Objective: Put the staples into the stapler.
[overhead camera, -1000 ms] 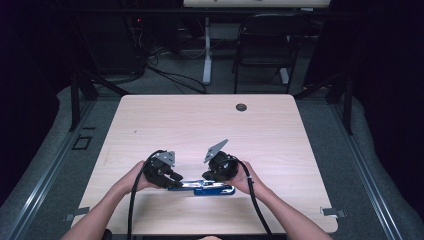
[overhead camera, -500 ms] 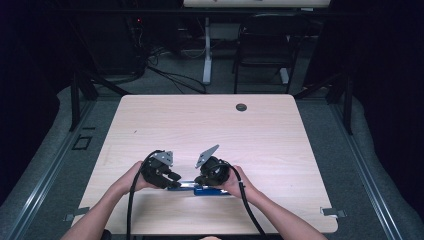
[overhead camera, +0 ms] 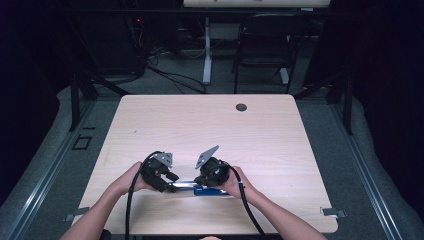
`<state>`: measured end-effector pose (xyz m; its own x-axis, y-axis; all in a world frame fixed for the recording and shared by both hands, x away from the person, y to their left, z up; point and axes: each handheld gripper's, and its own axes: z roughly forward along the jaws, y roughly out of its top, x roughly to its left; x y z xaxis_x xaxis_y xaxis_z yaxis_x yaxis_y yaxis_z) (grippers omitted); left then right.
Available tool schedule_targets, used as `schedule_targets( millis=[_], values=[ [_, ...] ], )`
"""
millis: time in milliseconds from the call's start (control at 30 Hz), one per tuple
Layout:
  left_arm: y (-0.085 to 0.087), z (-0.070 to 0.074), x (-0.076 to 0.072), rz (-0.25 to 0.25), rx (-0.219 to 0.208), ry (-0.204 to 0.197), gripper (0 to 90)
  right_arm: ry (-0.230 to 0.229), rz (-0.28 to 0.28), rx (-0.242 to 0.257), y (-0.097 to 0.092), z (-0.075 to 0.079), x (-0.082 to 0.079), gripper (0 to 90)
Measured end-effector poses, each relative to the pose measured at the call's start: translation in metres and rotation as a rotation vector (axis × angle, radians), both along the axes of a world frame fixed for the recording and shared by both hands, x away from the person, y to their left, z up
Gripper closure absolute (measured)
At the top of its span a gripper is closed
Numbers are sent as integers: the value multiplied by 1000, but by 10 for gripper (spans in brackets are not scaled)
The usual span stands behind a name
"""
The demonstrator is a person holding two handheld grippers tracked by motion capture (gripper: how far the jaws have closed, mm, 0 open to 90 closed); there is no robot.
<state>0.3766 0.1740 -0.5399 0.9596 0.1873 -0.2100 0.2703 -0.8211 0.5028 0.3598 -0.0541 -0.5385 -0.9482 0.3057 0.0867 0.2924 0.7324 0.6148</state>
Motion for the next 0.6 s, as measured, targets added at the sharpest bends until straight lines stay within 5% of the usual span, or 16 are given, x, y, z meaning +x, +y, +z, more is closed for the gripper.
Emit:
schedule_targets(
  millis=[333, 600],
  values=[
    [-2, -13, 2, -10, 74, 33, 544, -6, -3, 2, 0, 0, -1, 900],
    [-1, -11, 0, -45, 63, 4, 639, -12, -2, 1, 1, 0, -2, 900]
  ],
)
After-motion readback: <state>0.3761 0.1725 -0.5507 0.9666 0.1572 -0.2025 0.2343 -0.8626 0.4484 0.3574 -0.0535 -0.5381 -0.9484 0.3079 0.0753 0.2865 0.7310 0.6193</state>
